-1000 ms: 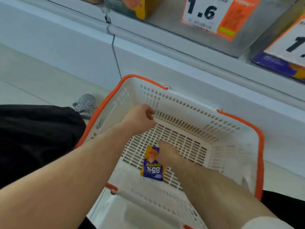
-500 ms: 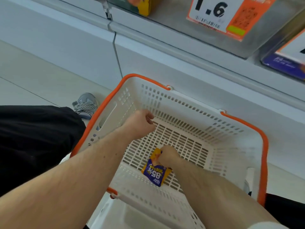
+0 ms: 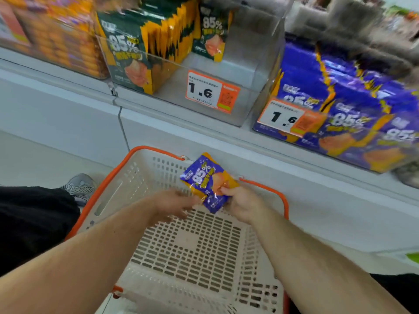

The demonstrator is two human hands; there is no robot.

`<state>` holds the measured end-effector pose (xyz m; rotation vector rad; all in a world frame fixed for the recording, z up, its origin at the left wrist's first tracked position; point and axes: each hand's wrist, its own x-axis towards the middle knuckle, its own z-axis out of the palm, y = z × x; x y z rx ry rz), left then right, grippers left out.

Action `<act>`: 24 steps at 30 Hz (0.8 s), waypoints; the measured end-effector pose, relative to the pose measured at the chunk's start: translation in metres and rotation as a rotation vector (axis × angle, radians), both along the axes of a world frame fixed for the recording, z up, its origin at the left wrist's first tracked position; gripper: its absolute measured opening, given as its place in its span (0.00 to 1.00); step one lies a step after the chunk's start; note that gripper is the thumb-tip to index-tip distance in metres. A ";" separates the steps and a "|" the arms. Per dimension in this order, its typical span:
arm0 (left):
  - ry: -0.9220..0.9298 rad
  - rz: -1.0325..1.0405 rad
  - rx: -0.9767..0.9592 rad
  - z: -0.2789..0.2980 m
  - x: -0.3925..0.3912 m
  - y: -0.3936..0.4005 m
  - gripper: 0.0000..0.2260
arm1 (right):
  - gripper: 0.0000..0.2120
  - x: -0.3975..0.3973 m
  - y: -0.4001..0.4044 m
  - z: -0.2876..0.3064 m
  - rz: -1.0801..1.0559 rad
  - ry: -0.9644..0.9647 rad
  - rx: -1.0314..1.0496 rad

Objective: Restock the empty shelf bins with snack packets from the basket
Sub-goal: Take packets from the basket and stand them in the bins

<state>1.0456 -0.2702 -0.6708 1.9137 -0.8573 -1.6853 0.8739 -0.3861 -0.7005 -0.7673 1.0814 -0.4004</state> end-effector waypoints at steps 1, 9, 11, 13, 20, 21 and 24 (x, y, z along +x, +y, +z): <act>0.066 0.075 -0.077 0.006 -0.006 -0.004 0.18 | 0.13 -0.005 -0.001 0.012 -0.021 -0.041 0.002; 0.107 0.306 -0.490 0.071 -0.074 -0.039 0.06 | 0.08 -0.063 -0.001 0.108 0.056 0.105 -0.251; 0.051 0.265 -0.572 0.085 -0.091 -0.050 0.09 | 0.09 -0.086 -0.006 0.127 0.076 0.410 -0.469; -0.044 0.182 -0.667 0.099 -0.108 -0.059 0.11 | 0.13 -0.109 -0.011 0.144 -0.068 0.746 -0.749; -0.568 -0.200 -0.951 0.143 -0.158 -0.091 0.04 | 0.23 -0.149 0.004 0.212 -0.029 0.875 -1.641; -0.571 -0.216 -0.977 0.151 -0.166 -0.094 0.03 | 0.21 -0.152 0.001 0.216 -0.006 0.934 -1.687; -0.535 -0.234 -1.036 0.173 -0.187 -0.103 0.04 | 0.14 -0.167 -0.010 0.227 -0.115 1.001 -1.775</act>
